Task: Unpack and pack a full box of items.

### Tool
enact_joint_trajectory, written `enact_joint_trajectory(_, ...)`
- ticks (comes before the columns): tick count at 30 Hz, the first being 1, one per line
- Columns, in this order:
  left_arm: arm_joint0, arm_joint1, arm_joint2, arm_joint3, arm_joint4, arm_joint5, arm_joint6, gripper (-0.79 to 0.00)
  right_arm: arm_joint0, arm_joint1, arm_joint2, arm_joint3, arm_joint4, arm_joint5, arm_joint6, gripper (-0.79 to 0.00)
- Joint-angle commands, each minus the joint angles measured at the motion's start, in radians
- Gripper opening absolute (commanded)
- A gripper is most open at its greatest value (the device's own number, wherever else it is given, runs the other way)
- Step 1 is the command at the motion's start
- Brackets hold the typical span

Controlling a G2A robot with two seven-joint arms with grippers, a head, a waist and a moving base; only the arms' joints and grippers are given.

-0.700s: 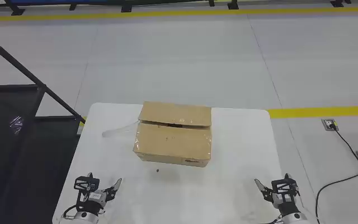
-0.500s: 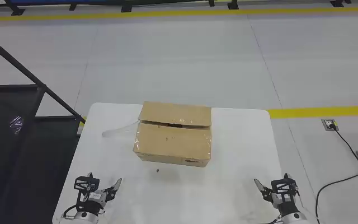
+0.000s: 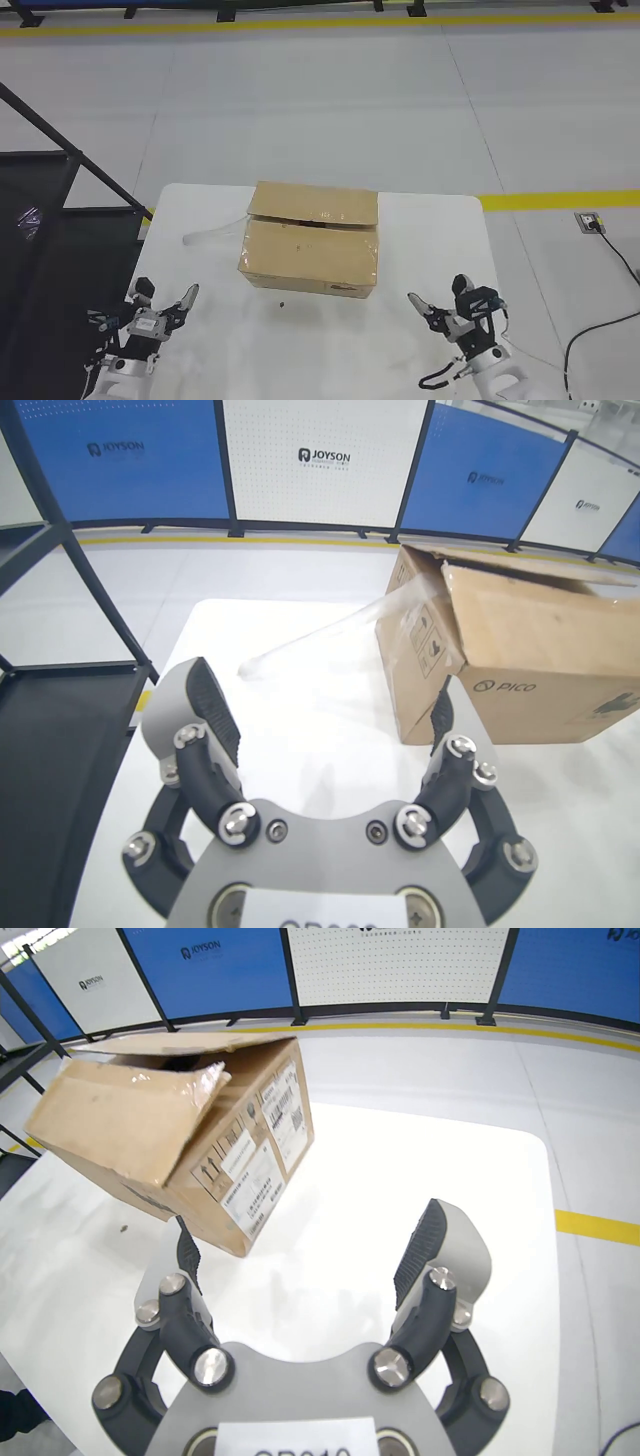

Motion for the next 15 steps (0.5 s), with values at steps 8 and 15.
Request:
enact_joint_trajectory(8, -0.011, 0.003, -0.016, -0.004, -0.021, -0.064, -0.005, 0.0, 0.096, -0.008, -0.048, 0.035, 0.125, -0.073, 0.069, 0.0)
enact_joint_trajectory(15, -0.013, 0.003, -0.014, -0.006, -0.027, -0.063, -0.006, 0.0, 0.095, -0.009, -0.062, 0.037, 0.162, -0.111, 0.086, 0.0)
